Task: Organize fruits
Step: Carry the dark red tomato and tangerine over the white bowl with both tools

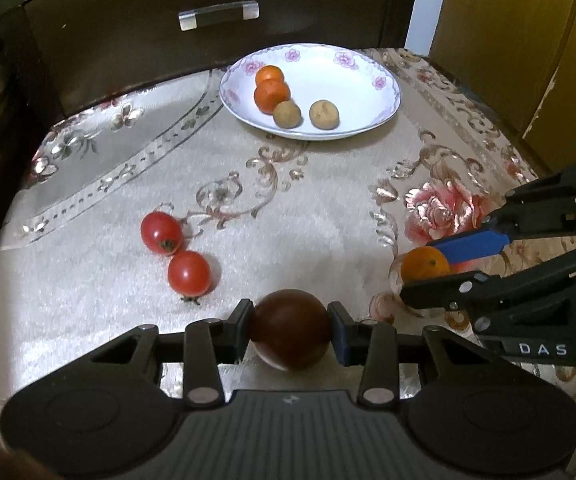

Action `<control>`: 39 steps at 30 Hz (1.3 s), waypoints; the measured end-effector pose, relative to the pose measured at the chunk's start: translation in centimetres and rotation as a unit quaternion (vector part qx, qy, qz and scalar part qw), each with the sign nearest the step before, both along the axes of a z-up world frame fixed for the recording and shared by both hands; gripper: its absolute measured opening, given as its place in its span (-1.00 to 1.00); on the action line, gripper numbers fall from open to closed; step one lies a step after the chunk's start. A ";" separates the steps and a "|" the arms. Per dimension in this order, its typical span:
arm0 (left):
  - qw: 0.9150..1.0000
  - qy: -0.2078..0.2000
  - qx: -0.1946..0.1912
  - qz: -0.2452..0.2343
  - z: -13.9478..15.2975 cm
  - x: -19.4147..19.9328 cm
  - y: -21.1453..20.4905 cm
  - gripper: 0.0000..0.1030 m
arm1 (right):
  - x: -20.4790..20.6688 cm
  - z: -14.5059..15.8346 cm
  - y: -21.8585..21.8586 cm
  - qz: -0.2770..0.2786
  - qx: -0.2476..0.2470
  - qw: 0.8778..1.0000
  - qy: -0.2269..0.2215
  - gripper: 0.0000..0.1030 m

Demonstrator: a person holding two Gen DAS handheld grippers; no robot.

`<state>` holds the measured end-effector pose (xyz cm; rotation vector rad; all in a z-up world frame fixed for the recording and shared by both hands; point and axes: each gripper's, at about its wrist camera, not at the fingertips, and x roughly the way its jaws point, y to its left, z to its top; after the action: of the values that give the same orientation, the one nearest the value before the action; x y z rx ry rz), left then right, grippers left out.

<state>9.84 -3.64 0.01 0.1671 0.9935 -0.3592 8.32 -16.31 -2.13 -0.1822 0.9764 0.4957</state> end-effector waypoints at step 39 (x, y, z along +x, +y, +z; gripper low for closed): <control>0.998 -0.067 -0.007 -0.008 5.1 7.5 -3.8 -0.10 | 5.5 4.3 -3.6 -0.074 0.035 0.995 -0.064 -0.52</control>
<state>17.33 -7.40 5.08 0.1847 0.8574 -0.3645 13.84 -19.92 2.19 -0.0781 0.8383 0.3767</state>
